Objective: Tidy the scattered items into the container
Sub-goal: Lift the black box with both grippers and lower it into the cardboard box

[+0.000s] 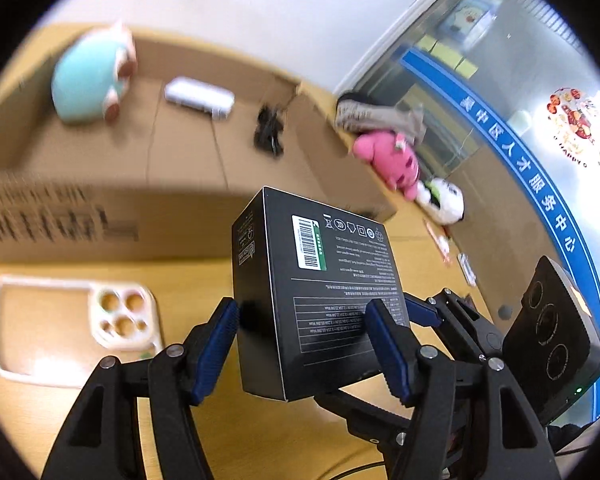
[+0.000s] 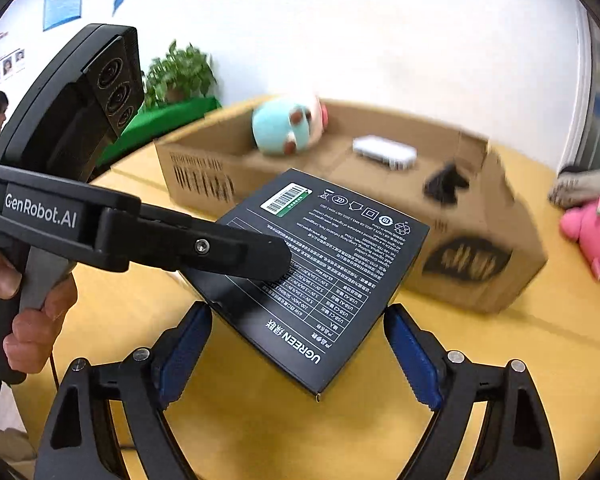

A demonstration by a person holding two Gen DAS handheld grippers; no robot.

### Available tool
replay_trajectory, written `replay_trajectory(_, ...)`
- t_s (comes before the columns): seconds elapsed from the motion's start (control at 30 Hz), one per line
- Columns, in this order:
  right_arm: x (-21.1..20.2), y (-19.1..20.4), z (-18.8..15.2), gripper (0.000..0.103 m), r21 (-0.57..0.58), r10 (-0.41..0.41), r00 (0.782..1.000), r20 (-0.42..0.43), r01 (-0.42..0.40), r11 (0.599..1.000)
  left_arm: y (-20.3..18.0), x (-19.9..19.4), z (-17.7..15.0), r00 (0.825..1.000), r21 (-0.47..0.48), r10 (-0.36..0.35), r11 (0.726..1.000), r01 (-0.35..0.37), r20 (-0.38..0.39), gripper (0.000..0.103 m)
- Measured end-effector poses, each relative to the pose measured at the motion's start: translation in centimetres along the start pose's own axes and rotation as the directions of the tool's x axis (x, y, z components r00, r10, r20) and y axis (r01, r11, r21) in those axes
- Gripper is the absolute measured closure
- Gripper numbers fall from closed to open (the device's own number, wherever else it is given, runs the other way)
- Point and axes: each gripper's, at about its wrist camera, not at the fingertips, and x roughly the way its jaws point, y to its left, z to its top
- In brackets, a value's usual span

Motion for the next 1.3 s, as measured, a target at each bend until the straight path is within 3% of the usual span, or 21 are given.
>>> replay_trajectory(0.23,0.8,1.2,6.7,0.011,-0.080,0.033,0.996,0.080,-0.027,0.996,0.1,-4.6,4.4,0.989,0.048,0.082,0.995,-0.089,0.126,0.038)
replay_trajectory(0.47,4.7,1.8,12.9,0.011,-0.134,0.133,0.986,0.102,-0.119,0.984,4.4,-7.1,8.9,0.980,-0.011,0.126,0.992,-0.126,0.153,0.038)
replay_trajectory(0.7,12.0,2.6,16.1,0.011,-0.144,0.211,0.977,0.021,-0.206,0.968,10.5,-5.8,11.7,0.979,-0.119,0.184,0.978,-0.173,0.083,0.038)
replay_trajectory(0.93,17.5,2.8,15.2,0.011,-0.035,0.276,0.952,-0.131,-0.282,0.959,14.5,-3.0,11.4,0.970,-0.175,0.239,0.954,-0.242,-0.039,0.038)
replay_trajectory(1.17,20.5,2.7,14.5,0.010,0.048,0.326,0.912,-0.250,-0.325,0.944,13.9,-1.6,11.2,0.925,-0.089,0.361,0.924,-0.371,-0.117,0.038)
replay_trajectory(1.3,21.1,2.2,13.7,0.010,0.133,0.379,0.883,-0.276,-0.355,0.925,13.6,-1.2,11.1,0.907,-0.065,0.394,0.911,-0.406,-0.148,0.041)
